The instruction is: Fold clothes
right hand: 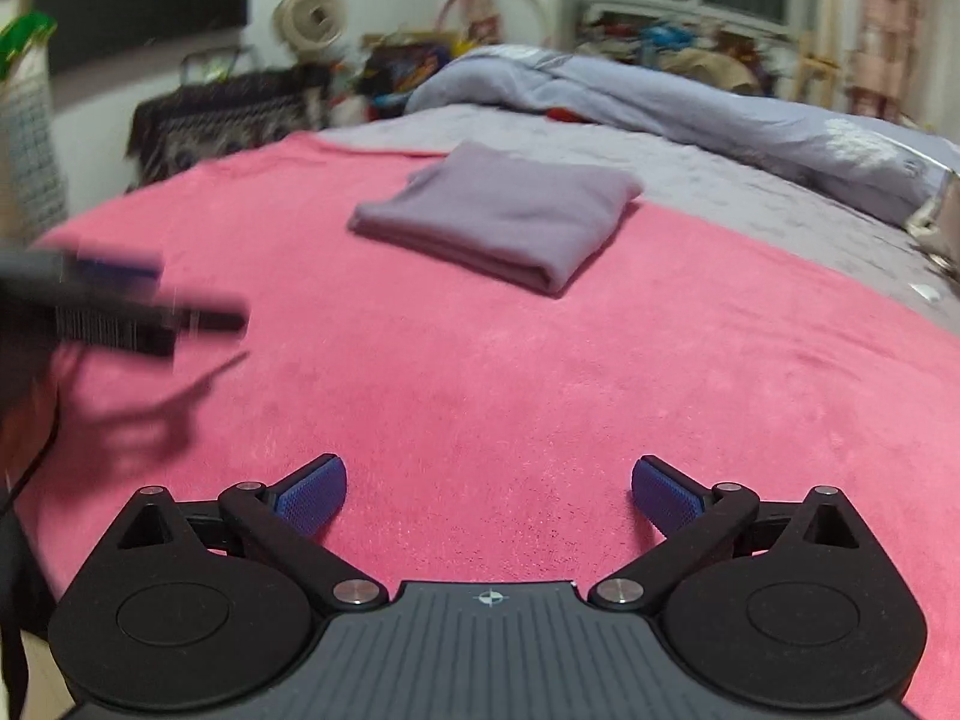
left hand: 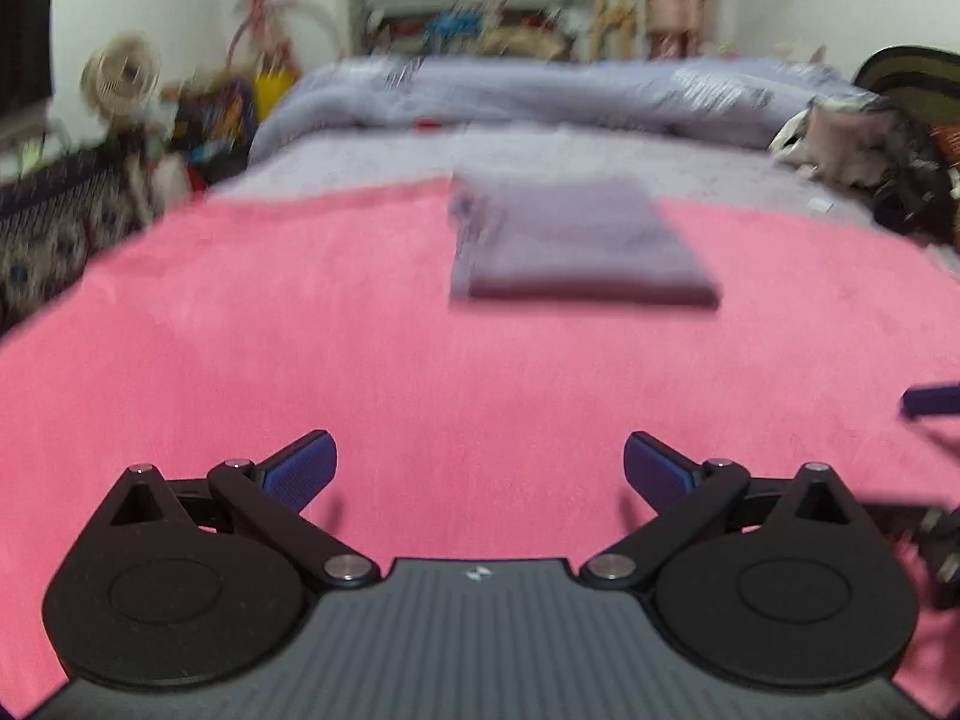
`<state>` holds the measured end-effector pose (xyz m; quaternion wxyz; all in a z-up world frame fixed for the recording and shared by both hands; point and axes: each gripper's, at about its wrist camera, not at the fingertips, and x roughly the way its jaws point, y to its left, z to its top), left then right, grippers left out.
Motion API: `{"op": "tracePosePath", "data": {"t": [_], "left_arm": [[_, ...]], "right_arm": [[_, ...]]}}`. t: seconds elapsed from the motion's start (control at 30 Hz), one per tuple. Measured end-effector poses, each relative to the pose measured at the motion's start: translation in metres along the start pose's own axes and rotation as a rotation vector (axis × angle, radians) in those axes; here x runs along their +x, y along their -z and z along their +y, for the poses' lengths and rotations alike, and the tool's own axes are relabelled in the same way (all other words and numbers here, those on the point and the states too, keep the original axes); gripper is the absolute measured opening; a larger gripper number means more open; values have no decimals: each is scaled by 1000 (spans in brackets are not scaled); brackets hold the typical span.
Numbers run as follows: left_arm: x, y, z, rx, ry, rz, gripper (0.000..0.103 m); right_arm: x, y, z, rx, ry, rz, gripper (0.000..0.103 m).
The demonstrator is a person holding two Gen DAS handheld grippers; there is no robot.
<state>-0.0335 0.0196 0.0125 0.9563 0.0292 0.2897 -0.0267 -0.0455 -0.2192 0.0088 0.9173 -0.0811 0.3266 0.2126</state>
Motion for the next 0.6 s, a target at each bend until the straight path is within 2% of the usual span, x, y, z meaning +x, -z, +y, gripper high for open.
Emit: {"op": "tracePosePath", "data": {"t": [0.03, 0.13, 0.2, 0.23, 0.27, 0.37, 0.43, 0.6], "left_arm": [[-2, -12, 1, 9, 20, -23, 103], [4, -45, 3, 13, 67, -84, 103], [25, -54, 1, -10, 61, -62, 103], [39, -54, -1, -21, 56, -30, 103], [53, -49, -5, -18, 47, 15, 103], [91, -26, -23, 41, 10, 139, 103], [90, -23, -30, 67, -22, 96, 103], [98, -24, -25, 28, -1, 120, 103]], "right_arm": [[1, -5, -3, -5, -14, -3, 103], [9, -22, -16, -11, 27, -49, 103], [26, -26, -25, -7, 49, -57, 103], [38, -25, -30, 0, 50, -42, 103], [54, -21, -36, 39, 26, 27, 103], [49, -19, -49, 121, -32, -6, 103], [48, -18, -45, 104, -18, -9, 103], [49, -19, -40, 79, 4, -7, 103]]}}
